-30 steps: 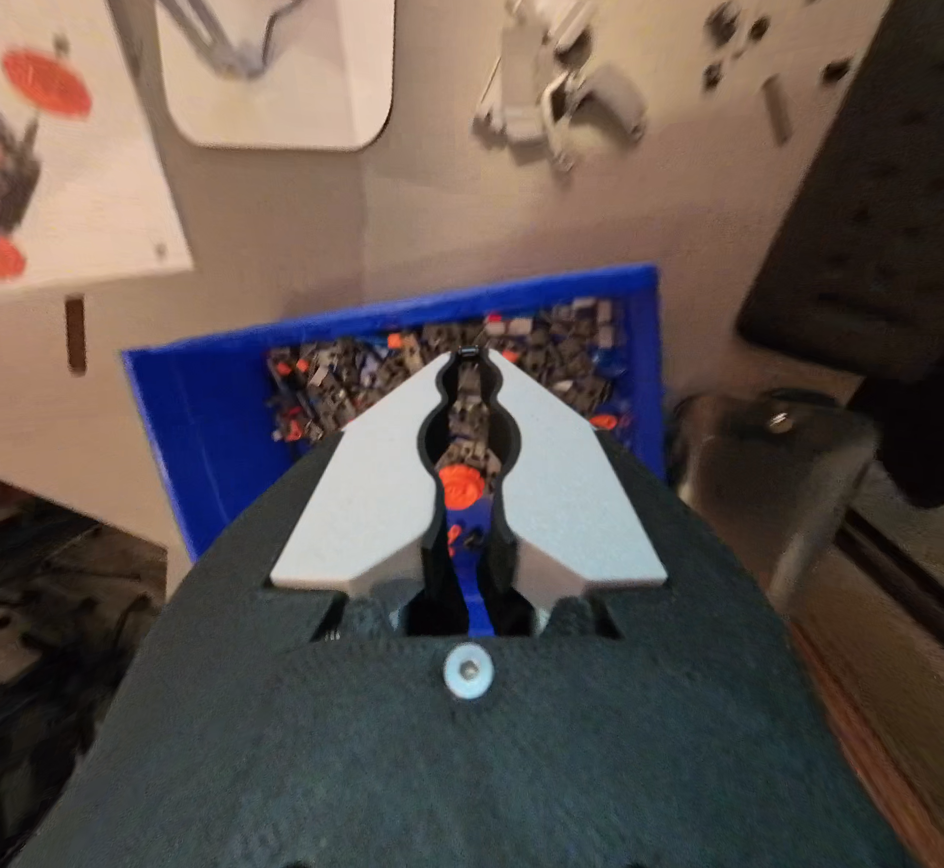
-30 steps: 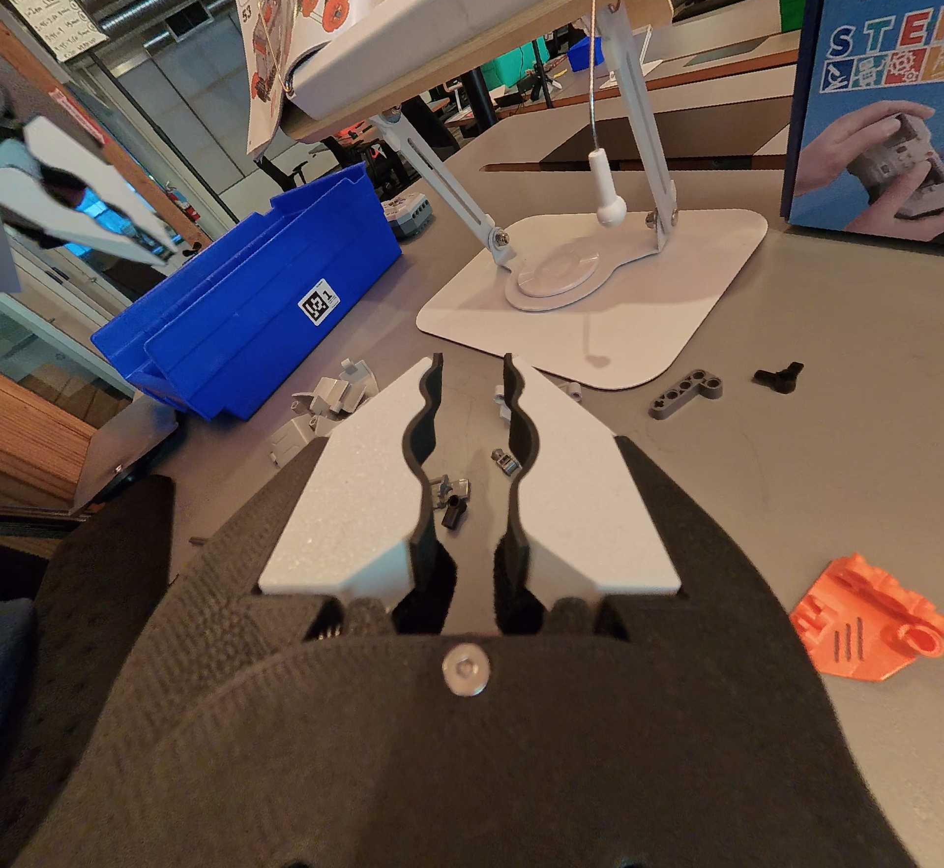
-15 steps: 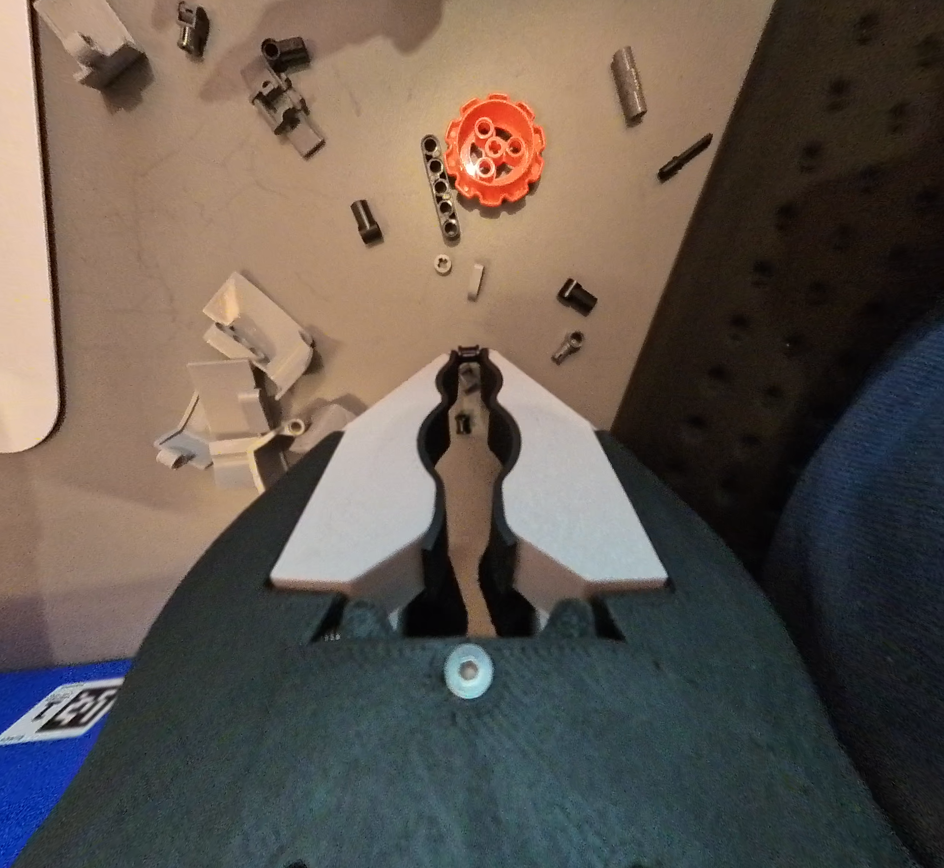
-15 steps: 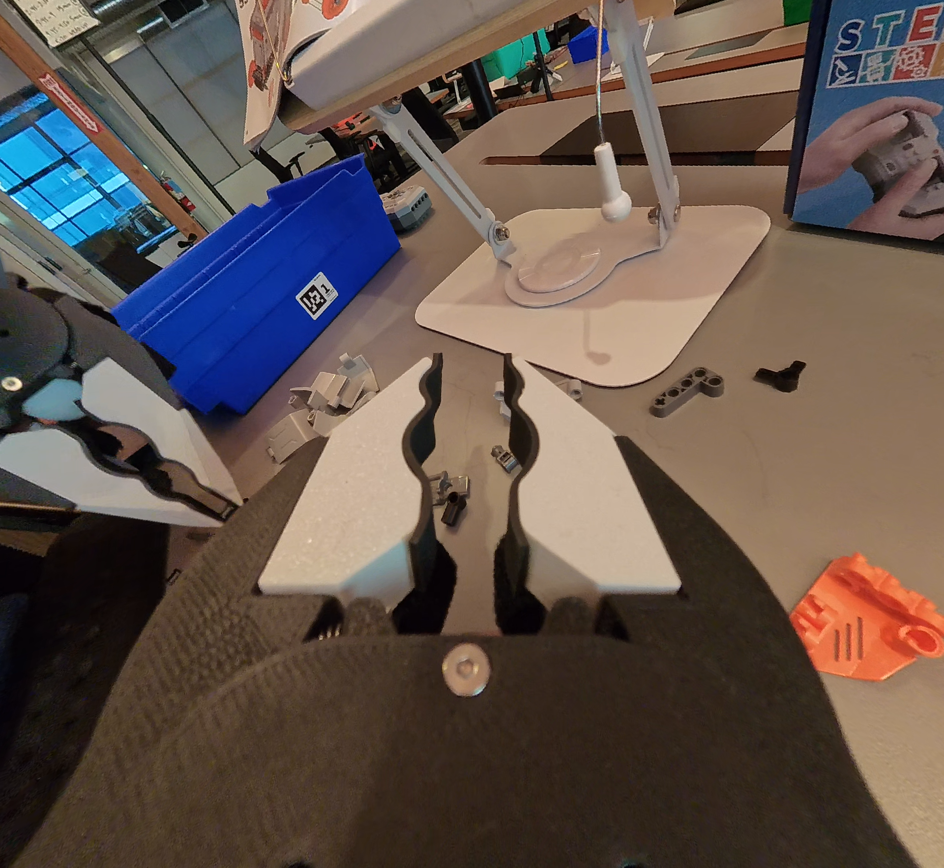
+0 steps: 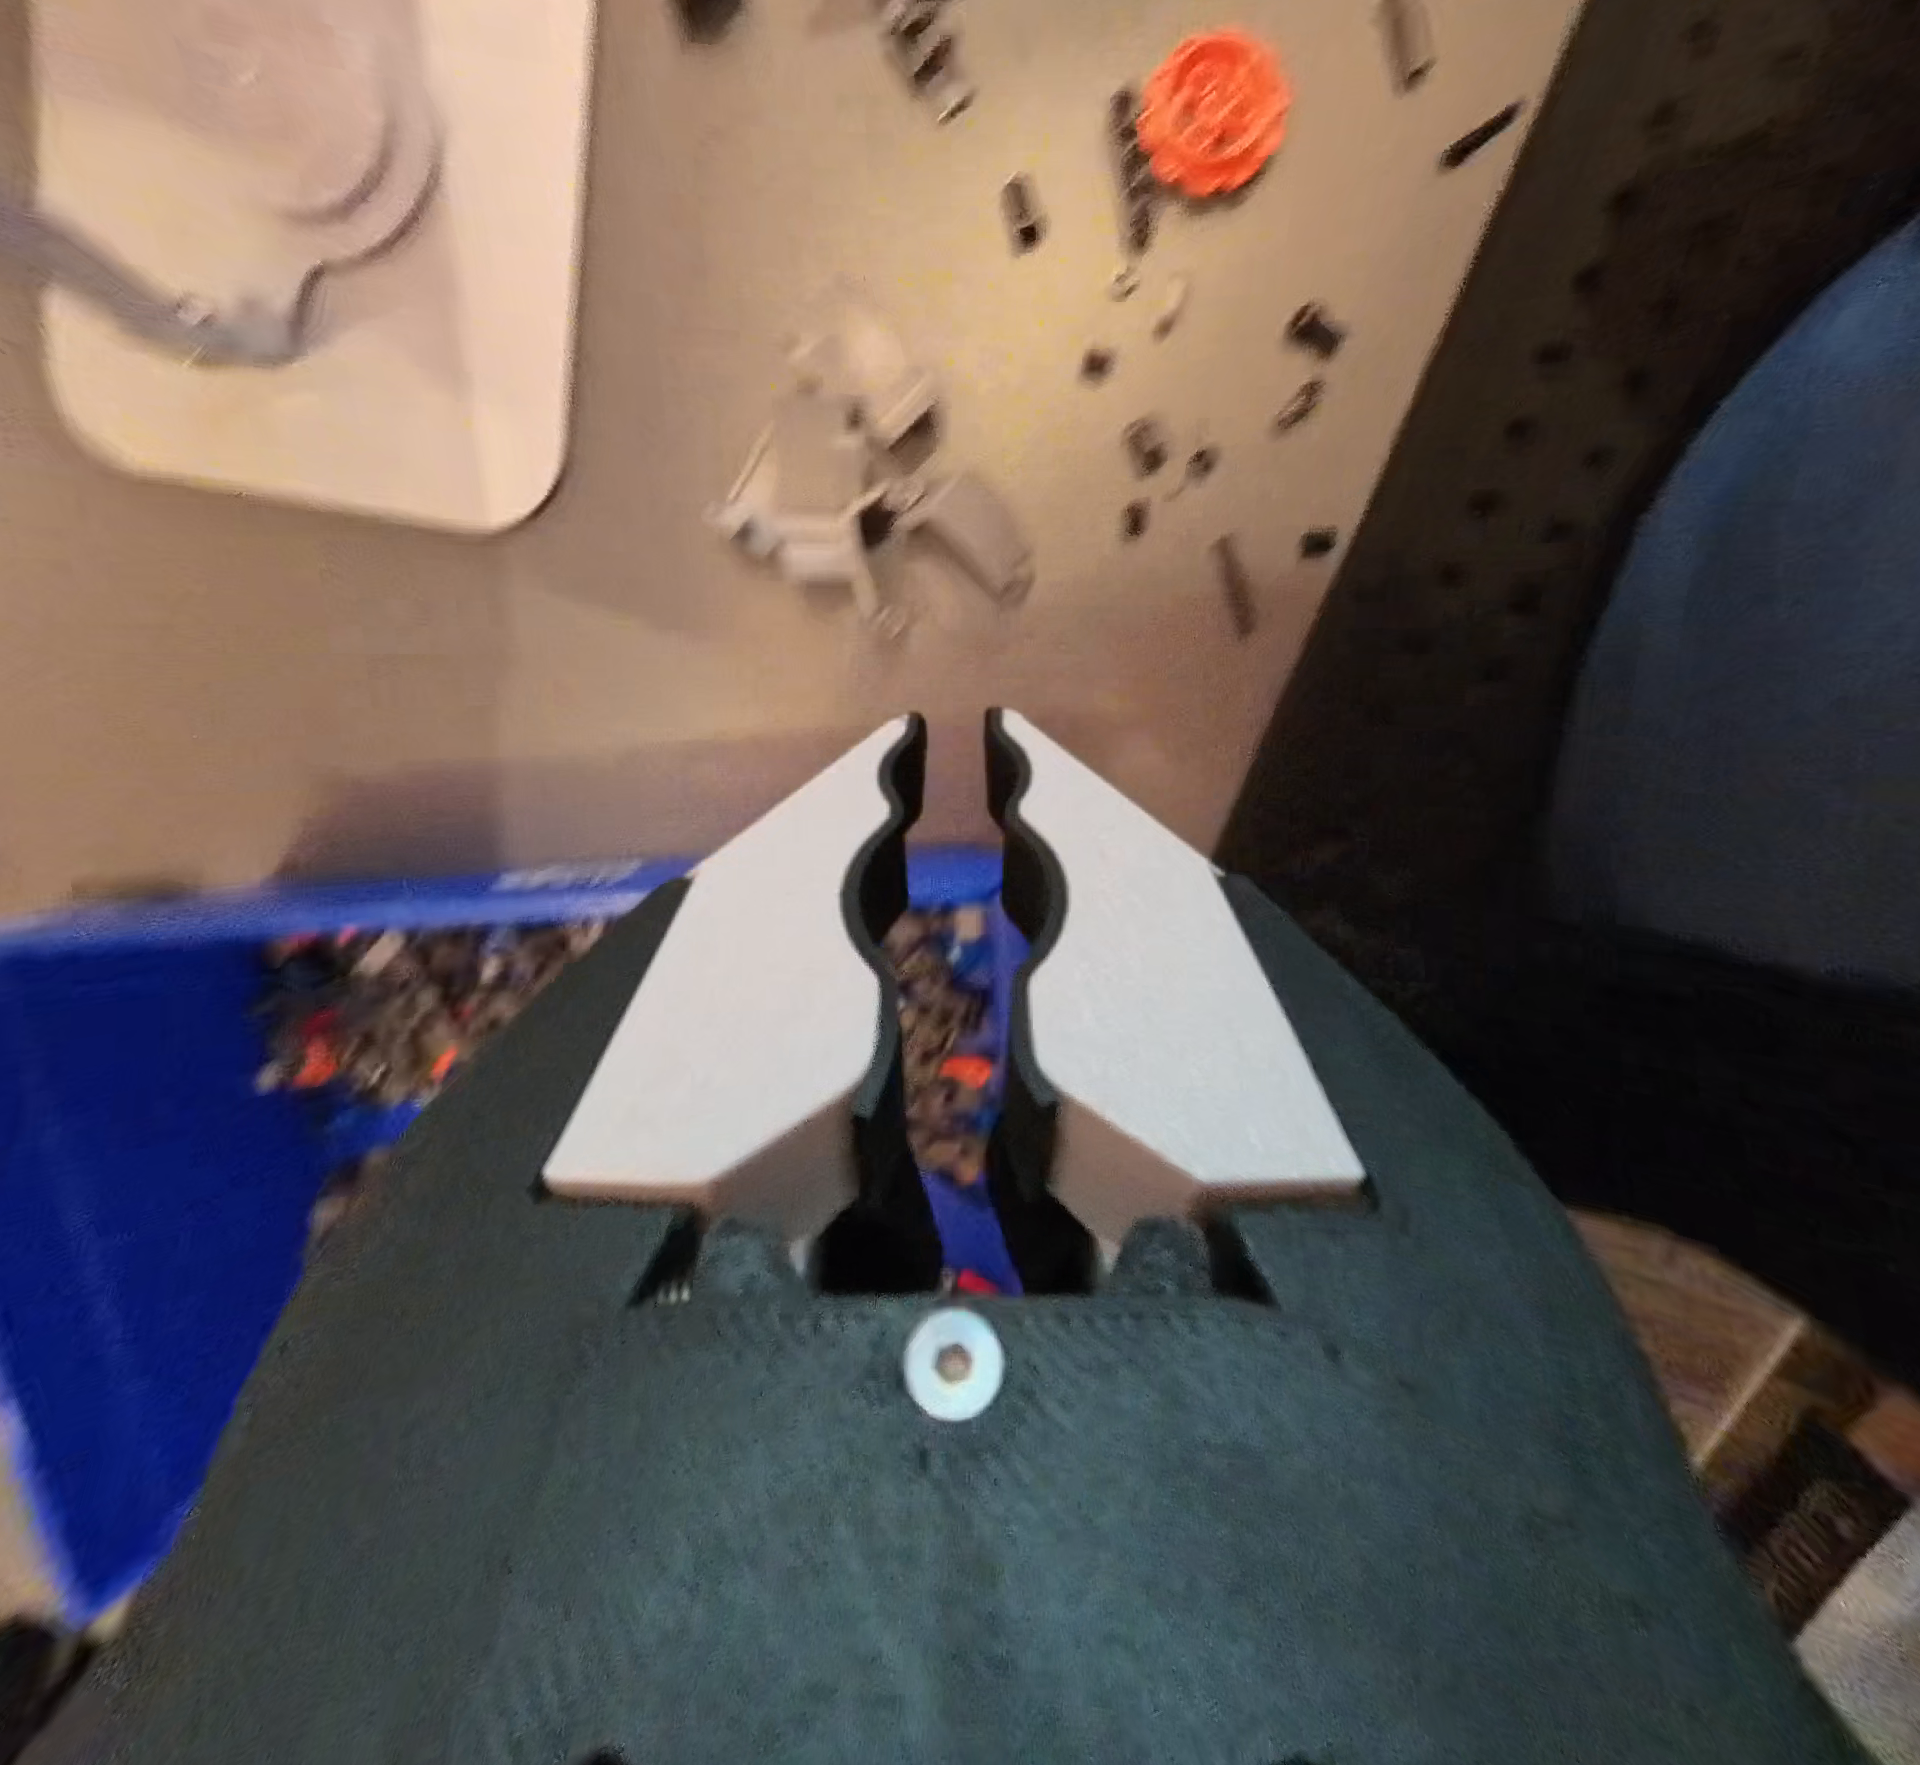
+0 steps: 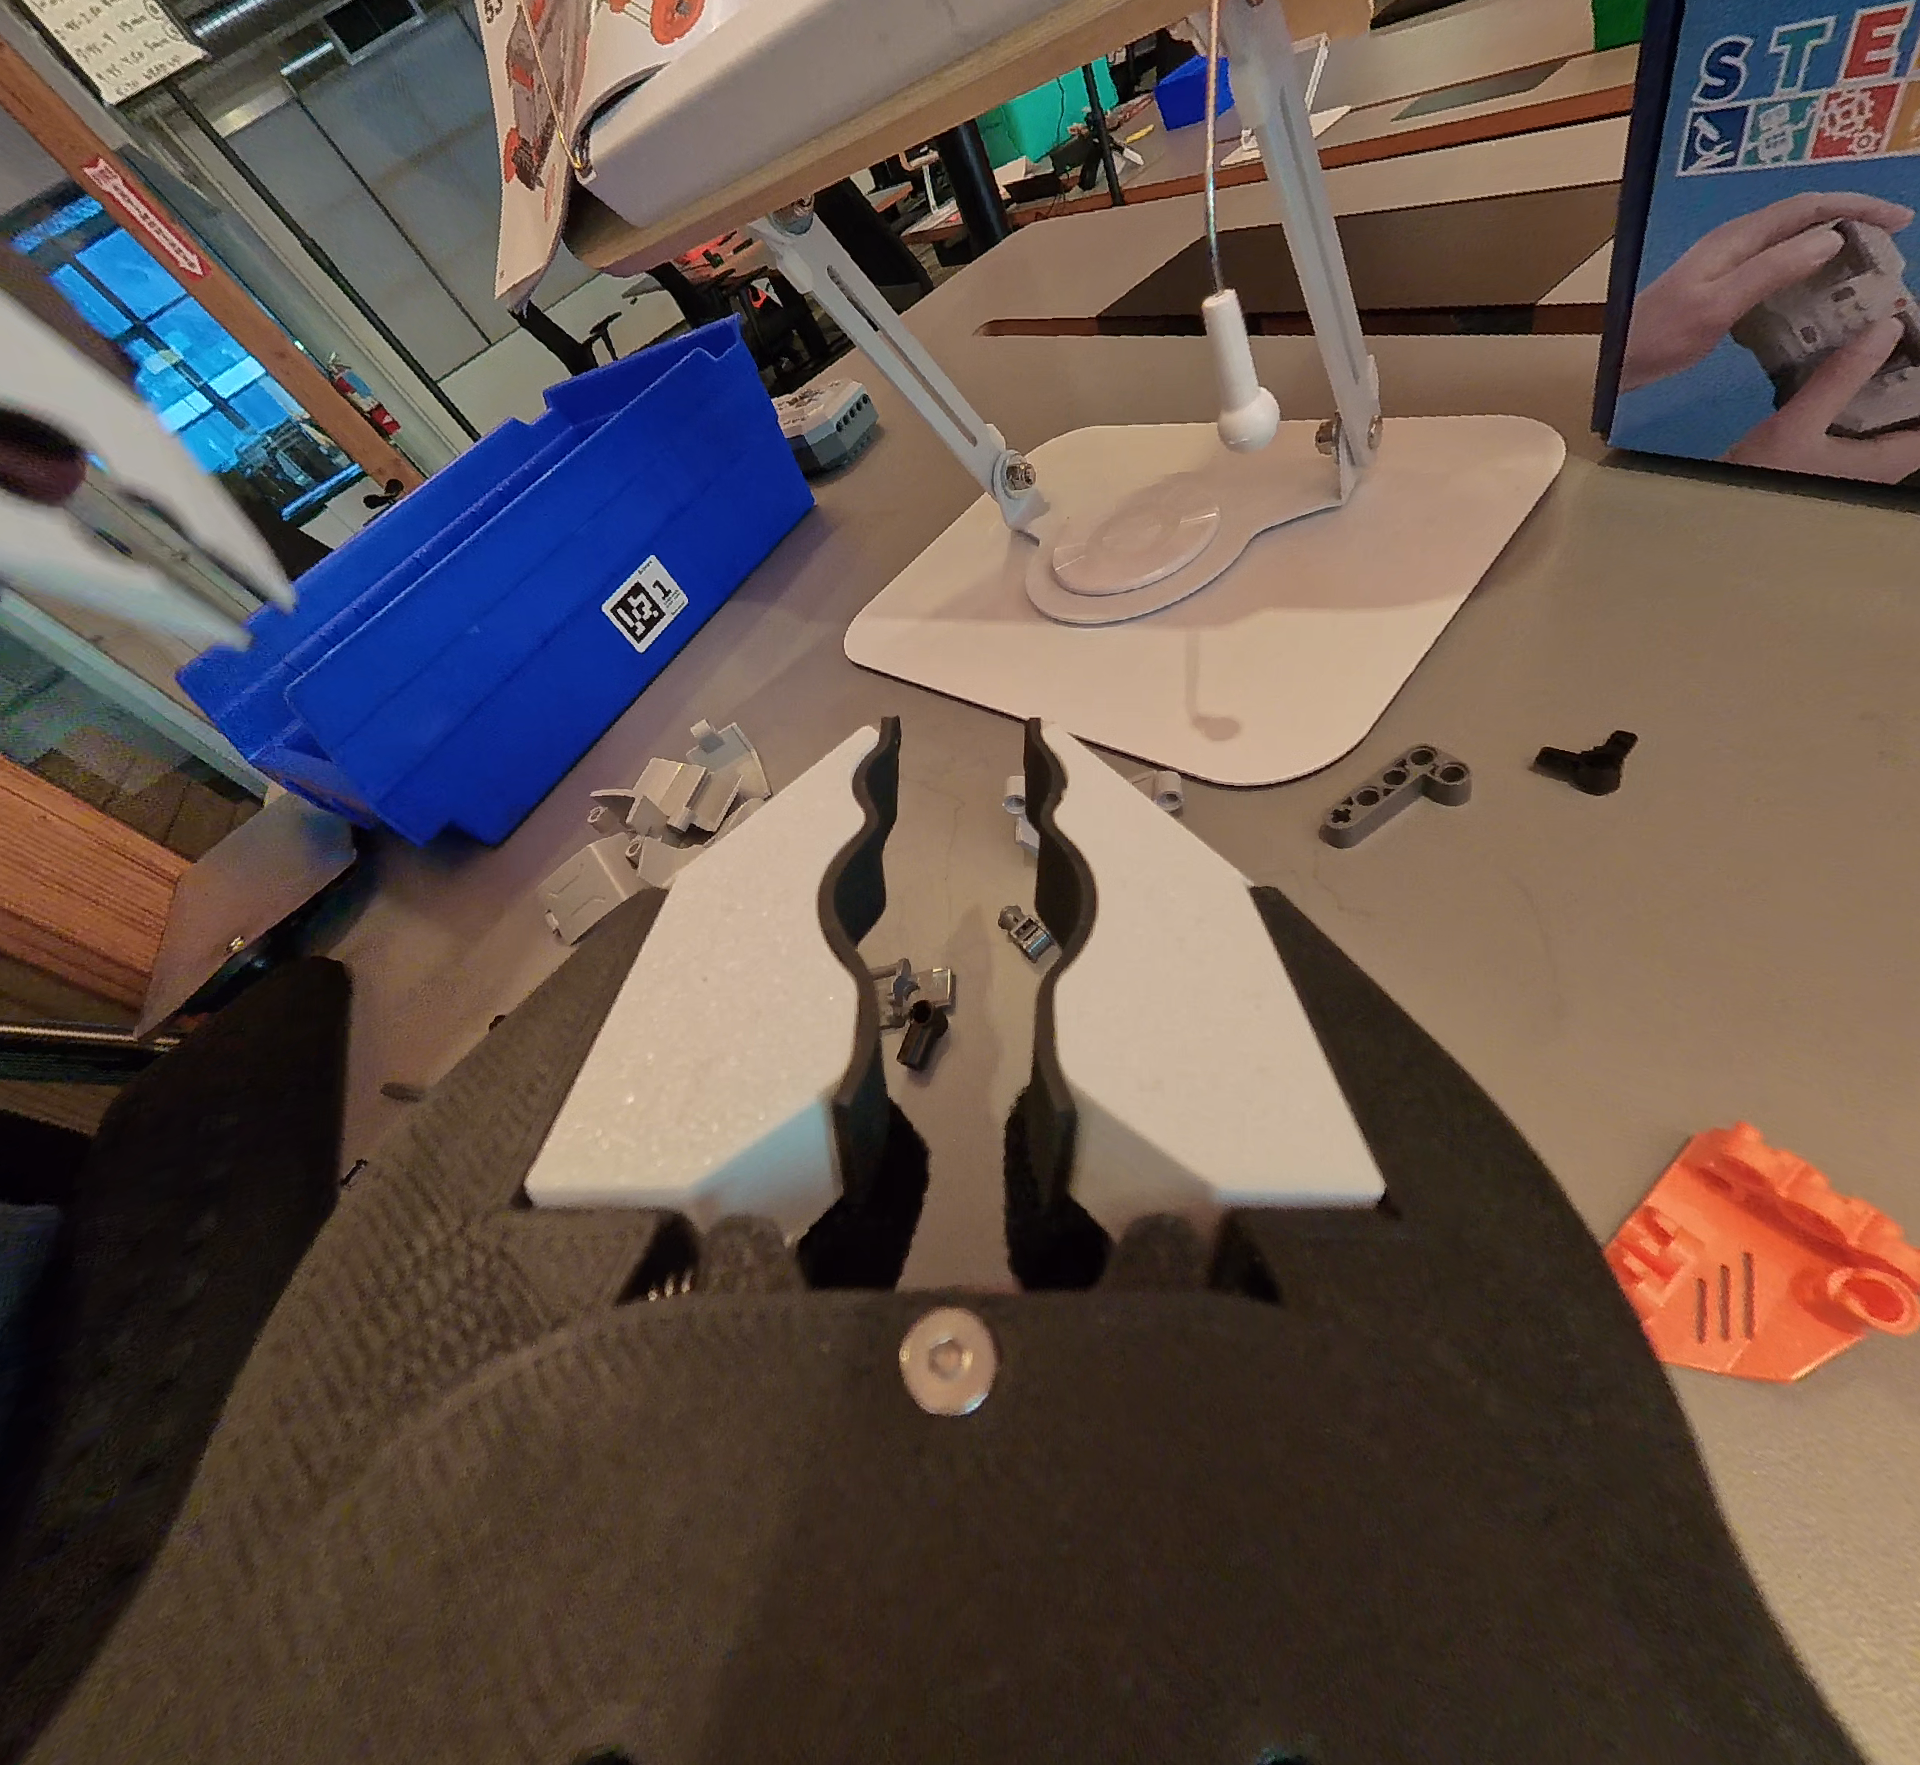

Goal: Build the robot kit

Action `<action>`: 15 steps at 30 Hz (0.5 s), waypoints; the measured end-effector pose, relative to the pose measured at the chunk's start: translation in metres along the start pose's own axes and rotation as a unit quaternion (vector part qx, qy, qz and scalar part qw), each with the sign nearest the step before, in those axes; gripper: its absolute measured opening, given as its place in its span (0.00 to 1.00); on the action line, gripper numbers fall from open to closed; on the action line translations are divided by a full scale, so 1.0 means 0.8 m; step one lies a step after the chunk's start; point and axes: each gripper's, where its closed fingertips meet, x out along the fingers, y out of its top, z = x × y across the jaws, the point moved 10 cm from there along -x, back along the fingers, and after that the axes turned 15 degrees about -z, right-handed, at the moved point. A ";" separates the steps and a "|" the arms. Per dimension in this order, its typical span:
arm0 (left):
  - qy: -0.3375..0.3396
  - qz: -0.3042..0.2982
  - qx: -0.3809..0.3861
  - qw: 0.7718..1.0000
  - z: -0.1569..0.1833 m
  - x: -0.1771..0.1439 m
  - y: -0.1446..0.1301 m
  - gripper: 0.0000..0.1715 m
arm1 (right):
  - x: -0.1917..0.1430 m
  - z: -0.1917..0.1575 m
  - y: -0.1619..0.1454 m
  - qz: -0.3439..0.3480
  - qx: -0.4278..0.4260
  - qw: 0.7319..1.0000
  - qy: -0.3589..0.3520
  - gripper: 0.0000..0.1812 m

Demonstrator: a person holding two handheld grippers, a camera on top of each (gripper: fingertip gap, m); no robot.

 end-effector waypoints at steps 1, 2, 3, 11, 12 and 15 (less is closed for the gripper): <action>0.013 -0.032 -0.016 0.999 -0.022 -0.010 -0.026 0.08 | 0.000 0.000 0.000 -0.001 0.000 1.000 0.000 0.12; 0.007 -0.077 -0.031 0.997 -0.043 -0.013 -0.055 0.08 | 0.000 0.000 0.000 -0.002 0.000 1.000 0.000 0.12; 0.011 -0.127 -0.038 0.991 -0.063 -0.012 -0.084 0.08 | 0.001 0.000 0.000 -0.002 0.000 1.000 0.000 0.12; -0.091 -0.343 -0.031 0.934 -0.112 0.061 -0.197 0.05 | -0.001 0.000 0.000 0.003 0.002 1.000 0.001 0.12; -0.099 -0.358 -0.026 0.928 -0.110 0.069 -0.198 0.05 | -0.001 0.001 0.000 0.003 0.003 1.000 0.002 0.12; -0.118 -0.370 -0.020 0.921 -0.106 0.091 -0.198 0.05 | -0.001 0.001 0.000 0.004 0.005 1.000 0.003 0.12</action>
